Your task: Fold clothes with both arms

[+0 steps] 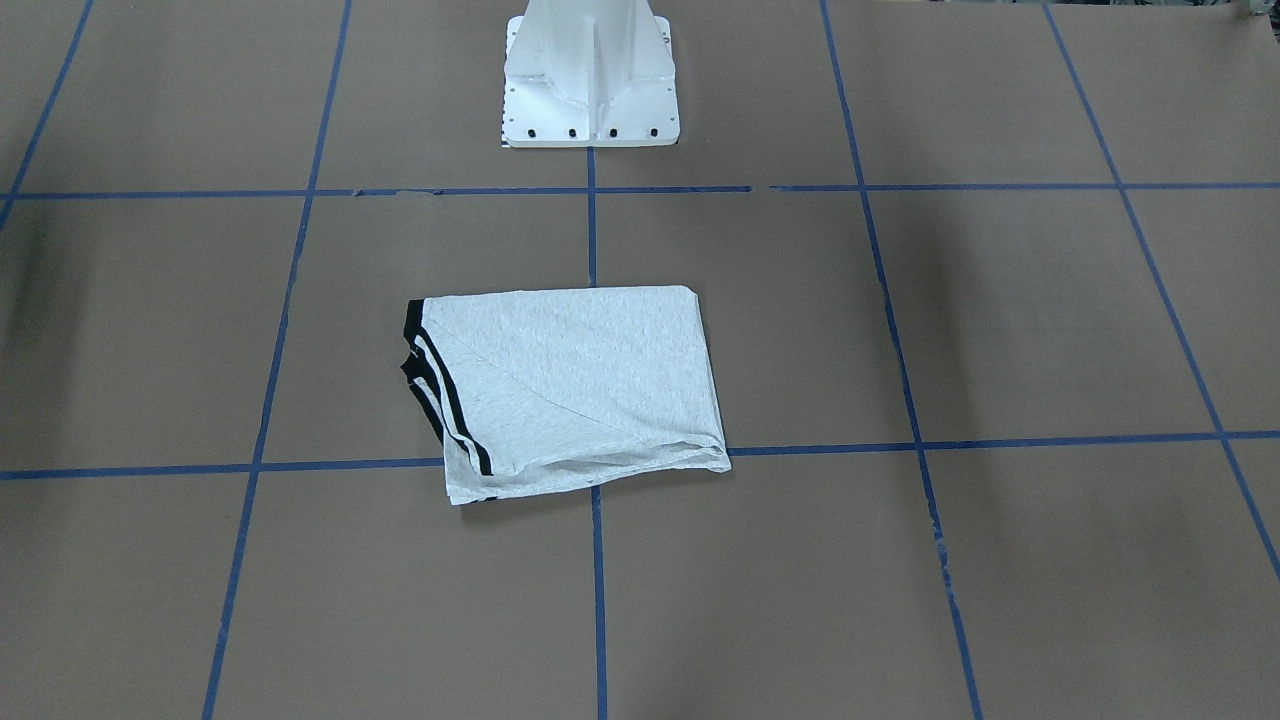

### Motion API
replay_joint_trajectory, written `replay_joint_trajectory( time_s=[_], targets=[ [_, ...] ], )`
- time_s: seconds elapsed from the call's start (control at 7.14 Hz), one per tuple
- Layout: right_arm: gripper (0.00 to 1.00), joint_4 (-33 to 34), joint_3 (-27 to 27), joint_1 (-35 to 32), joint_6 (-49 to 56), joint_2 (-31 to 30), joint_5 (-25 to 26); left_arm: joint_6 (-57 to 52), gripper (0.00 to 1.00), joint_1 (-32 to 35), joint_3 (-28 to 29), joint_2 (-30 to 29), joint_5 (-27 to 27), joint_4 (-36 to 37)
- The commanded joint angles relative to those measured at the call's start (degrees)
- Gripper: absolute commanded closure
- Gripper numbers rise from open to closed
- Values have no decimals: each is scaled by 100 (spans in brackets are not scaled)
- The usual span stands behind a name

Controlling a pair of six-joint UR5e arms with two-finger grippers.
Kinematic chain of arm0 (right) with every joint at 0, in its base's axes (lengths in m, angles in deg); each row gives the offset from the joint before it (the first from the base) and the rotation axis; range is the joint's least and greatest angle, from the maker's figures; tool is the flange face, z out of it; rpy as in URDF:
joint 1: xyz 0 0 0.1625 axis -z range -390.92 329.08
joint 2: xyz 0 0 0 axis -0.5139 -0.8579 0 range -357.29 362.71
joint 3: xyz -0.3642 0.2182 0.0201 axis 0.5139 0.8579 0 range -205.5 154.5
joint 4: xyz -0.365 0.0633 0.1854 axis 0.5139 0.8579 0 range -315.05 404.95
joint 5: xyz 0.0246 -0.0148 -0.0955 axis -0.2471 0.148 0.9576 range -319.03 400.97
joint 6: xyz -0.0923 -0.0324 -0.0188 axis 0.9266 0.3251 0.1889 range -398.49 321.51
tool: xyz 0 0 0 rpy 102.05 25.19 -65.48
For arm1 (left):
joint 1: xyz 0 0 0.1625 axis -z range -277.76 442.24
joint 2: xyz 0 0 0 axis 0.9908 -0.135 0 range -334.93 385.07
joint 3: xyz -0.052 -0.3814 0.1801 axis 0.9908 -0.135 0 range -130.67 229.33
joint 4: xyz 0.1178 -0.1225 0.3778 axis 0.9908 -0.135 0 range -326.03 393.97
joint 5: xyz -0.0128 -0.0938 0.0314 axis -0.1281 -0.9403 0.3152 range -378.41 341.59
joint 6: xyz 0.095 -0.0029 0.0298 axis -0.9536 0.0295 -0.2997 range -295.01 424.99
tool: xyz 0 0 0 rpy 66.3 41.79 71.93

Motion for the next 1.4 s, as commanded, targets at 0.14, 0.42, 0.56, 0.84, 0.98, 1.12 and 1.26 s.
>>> replay_joint_trajectory(
  time_s=[0.14,0.42,0.56,0.84,0.98,1.12,1.26],
  targets=[
    [0,-3,-1,0,0,0,0,-9,0,0,24,-9,-17,-38],
    [0,-12,-10,0,0,0,0,0,0,0,-19,-27,-26,-29],
    [0,-12,-27,0,0,0,0,0,0,0,-20,-27,-44,-46],
    [0,-12,-36,0,0,0,-18,0,0,0,-90,-18,-70,-20],
    [0,-12,-28,0,0,0,-35,0,0,0,-99,-18,-53,-29],
    [0,-12,-19,0,0,0,-35,-9,0,0,-90,-18,-18,-29],
    [0,-12,-36,0,0,0,-35,-9,0,0,-81,-27,-17,-29]
  ],
)
